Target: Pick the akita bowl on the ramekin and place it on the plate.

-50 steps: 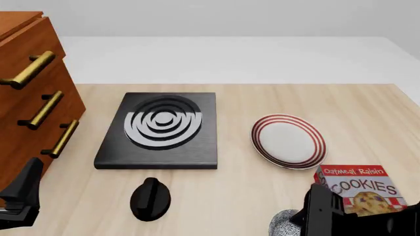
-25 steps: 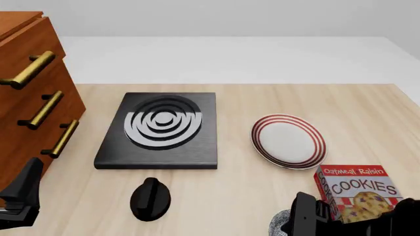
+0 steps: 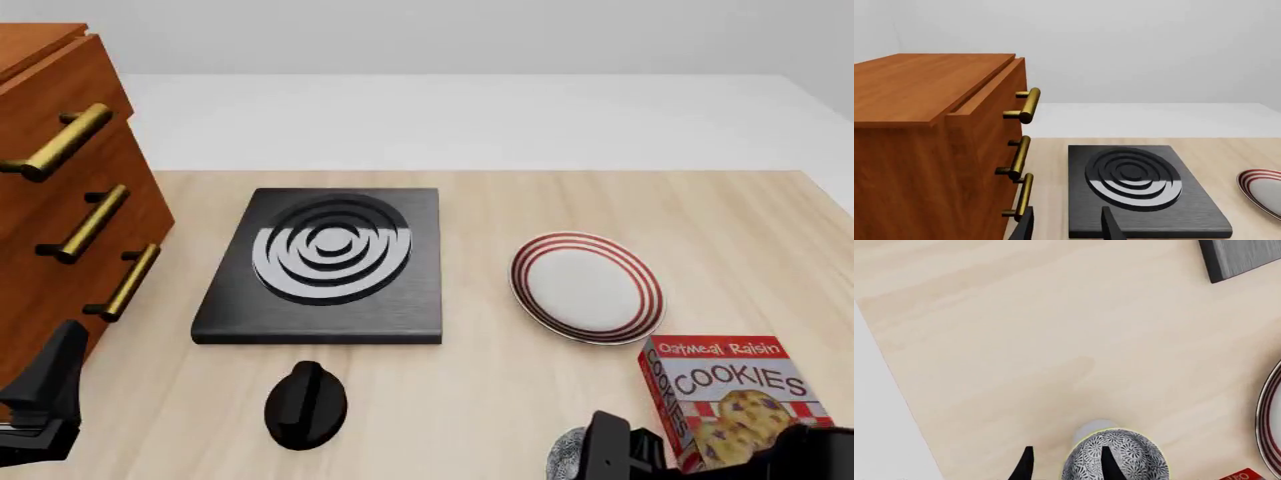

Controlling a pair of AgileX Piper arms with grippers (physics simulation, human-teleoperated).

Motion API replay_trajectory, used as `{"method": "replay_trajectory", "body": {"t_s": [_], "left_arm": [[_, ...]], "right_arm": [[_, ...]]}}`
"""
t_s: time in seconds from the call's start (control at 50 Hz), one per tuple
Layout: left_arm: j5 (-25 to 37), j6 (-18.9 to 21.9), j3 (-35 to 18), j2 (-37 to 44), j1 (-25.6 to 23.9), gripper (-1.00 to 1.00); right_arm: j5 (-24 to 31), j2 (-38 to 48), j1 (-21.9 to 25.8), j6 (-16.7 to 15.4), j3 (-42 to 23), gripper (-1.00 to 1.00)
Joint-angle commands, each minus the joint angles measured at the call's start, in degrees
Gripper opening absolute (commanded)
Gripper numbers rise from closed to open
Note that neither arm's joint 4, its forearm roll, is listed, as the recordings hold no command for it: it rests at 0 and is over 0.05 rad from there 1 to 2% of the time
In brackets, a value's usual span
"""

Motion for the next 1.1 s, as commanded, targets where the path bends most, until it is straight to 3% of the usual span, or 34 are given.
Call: {"method": "replay_trajectory", "body": {"t_s": [0.02,0.14,0.16,0.18,0.2,0.46,0.54,0.66,0.74,1.1], "left_arm": [[0.0,0.0,0.0,0.0,0.0,1.00],[0.0,0.0,0.0,0.0,0.0,1.00],[0.0,0.0,0.0,0.0,0.0,1.00],[0.0,0.0,0.0,0.0,0.0,1.00],[0.0,0.0,0.0,0.0,0.0,1.00],[0.0,0.0,0.0,0.0,0.0,1.00],[0.0,0.0,0.0,0.0,0.0,1.00],[0.0,0.0,0.0,0.0,0.0,1.00],[0.0,0.0,0.0,0.0,0.0,1.00],[0.0,0.0,0.0,0.0,0.0,1.00]], "right_arm": [[0.1,-0.1,-0.7,0.6,1.4,1.00],[0.0,0.5,0.1,1.3,1.4,1.00],[1.2,-1.9,-1.5,-1.1,1.5,-1.00],[2.7,-4.9,-4.2,-4.0,2.2,-1.00],[3.9,-5.7,-4.8,-4.5,1.7,-1.00],[10.8,-10.2,-5.8,-6.9,-2.2,-1.00],[13.7,-13.1,-8.3,-9.5,-2.9,-1.00],[17.5,-16.0,-10.1,-9.9,-5.3,-1.00],[21.2,-20.7,-13.7,-13.7,-5.9,-1.00],[27.1,-23.9,-18.4,-20.9,-12.9,-1.00]]}}
